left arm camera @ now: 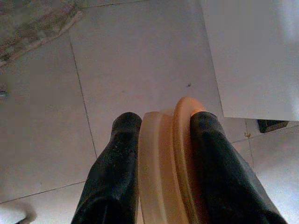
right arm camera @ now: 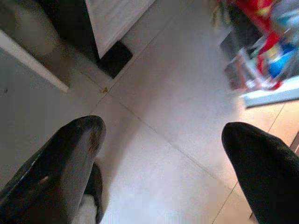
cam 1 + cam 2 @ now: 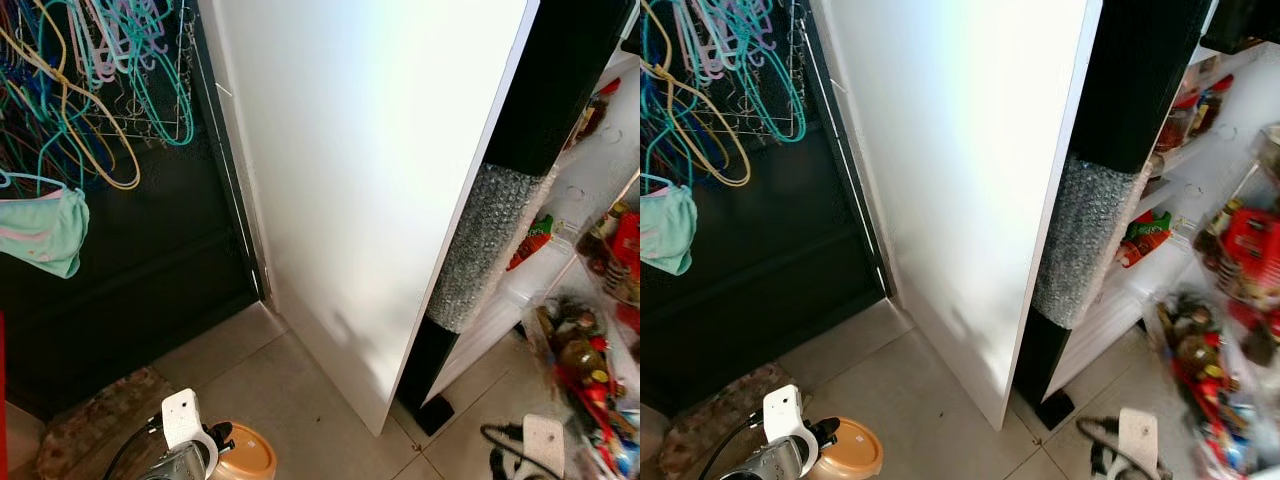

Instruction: Restocking fridge

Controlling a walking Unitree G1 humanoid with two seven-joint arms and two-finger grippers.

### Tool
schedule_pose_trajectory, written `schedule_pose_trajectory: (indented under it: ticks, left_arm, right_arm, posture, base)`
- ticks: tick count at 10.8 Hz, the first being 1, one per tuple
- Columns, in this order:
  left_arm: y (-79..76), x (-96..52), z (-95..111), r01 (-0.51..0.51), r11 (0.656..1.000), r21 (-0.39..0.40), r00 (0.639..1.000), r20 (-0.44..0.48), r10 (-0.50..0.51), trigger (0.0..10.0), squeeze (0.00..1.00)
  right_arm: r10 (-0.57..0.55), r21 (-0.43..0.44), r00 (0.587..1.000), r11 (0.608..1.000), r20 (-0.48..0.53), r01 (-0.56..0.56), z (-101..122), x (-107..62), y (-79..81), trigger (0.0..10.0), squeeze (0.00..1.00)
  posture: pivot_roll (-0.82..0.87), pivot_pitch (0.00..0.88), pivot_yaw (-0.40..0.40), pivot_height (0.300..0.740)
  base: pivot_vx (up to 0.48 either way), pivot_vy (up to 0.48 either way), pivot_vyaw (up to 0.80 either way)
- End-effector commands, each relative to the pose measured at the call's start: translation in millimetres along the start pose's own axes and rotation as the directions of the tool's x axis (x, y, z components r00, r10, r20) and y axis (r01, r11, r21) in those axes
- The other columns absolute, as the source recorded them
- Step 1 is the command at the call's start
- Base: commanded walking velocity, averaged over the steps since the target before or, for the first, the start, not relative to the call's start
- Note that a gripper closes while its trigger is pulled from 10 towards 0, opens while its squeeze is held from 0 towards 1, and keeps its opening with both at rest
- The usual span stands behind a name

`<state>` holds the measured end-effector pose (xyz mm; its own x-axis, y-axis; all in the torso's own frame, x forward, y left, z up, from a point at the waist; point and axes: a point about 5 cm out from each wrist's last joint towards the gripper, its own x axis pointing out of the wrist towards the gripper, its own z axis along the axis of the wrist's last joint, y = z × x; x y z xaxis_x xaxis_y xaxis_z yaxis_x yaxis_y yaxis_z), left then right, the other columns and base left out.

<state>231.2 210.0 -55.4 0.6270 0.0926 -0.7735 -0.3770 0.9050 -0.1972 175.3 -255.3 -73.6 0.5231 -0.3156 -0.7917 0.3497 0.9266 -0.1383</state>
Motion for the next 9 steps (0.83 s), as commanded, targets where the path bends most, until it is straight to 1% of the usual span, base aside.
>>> schedule_pose_trajectory:
  ticks: [1, 2, 3, 4, 5, 6, 7, 8, 9]
  left_arm:
    - [3.2, -0.6, -5.4, -0.016, 1.000, 0.021, 1.000, -0.021, 0.017, 10.0, 0.00]
    - [2.8, -0.4, -4.5, -0.020, 0.999, 0.028, 0.999, -0.025, 0.021, 10.0, 0.00]
    - [2.3, -0.2, -2.9, -0.021, 0.998, 0.051, 1.000, -0.023, 0.022, 10.0, 0.00]
    - [2.2, -0.2, -2.3, -0.022, 0.998, 0.055, 1.000, -0.021, 0.023, 10.0, 0.00]
    - [2.1, -0.1, -2.0, -0.021, 0.999, 0.050, 0.999, -0.025, 0.022, 10.0, 0.00]
    - [2.3, -0.1, -1.1, -0.021, 0.998, 0.056, 0.999, -0.023, 0.023, 10.0, 0.00]
    - [2.4, -0.1, -1.1, -0.023, 0.998, 0.056, 0.999, -0.024, 0.025, 10.0, 0.00]
    - [2.1, -0.1, -1.0, -0.020, 0.998, 0.058, 0.999, -0.026, 0.021, 10.0, 0.00]
    - [2.1, 0.0, -0.9, -0.019, 0.998, 0.060, 0.999, -0.026, 0.021, 10.0, 0.00]
  right_arm:
    - [0.028, -0.012, 0.998, 1.000, -0.052, -0.028, -16.7, -2.7, 6.8, 10.0, 0.00]
    - [0.045, -0.006, 0.997, 0.999, -0.063, -0.046, -23.1, -4.2, 13.5, 10.0, 0.00]
    - [0.056, 0.005, 0.996, 0.998, -0.072, -0.056, -24.3, -4.5, 16.0, 10.0, 0.00]
    - [0.053, 0.012, 0.996, 0.999, -0.074, -0.053, -22.7, -4.0, 14.3, 10.0, 0.00]
    - [0.057, -0.011, 0.996, 0.998, -0.062, -0.057, -16.9, -2.8, 13.1, 10.0, 0.00]
    - [0.048, 0.031, 0.998, 0.998, -0.046, -0.046, -11.5, -1.8, 11.6, 10.0, 0.00]
    - [0.047, 0.032, 0.998, 0.998, -0.044, -0.046, -10.1, -1.5, 11.0, 10.0, 0.00]
    - [0.046, -0.025, 0.998, 0.999, -0.041, -0.048, -11.6, -1.9, 11.9, 10.0, 0.00]
    - [0.050, -0.027, 0.998, 0.998, -0.030, -0.050, -10.8, -2.0, 12.0, 10.0, 0.00]
  posture:
    - [0.05, 0.000, 0.006, 0.740]
    - [0.05, 0.000, 0.006, 0.740]
    - [0.06, 0.000, 0.000, 0.740]
    - [0.06, 0.000, -0.001, 0.740]
    - [0.07, 0.000, 0.000, 0.740]
    - [0.07, 0.000, 0.002, 0.740]
    - [0.07, 0.000, 0.002, 0.740]
    - [0.07, 0.000, 0.003, 0.740]
    - [0.07, 0.000, 0.003, 0.740]
  base:
    - [0.000, 0.000, 0.00]
    - [0.000, 0.000, 0.00]
    - [0.000, 0.000, 0.00]
    - [0.000, 0.000, 0.00]
    - [0.000, -0.289, 0.00]
    - [0.000, -0.289, 0.00]
    - [0.000, -0.296, 0.00]
    - [0.000, -0.326, 0.00]
    - [0.000, -0.322, 0.00]
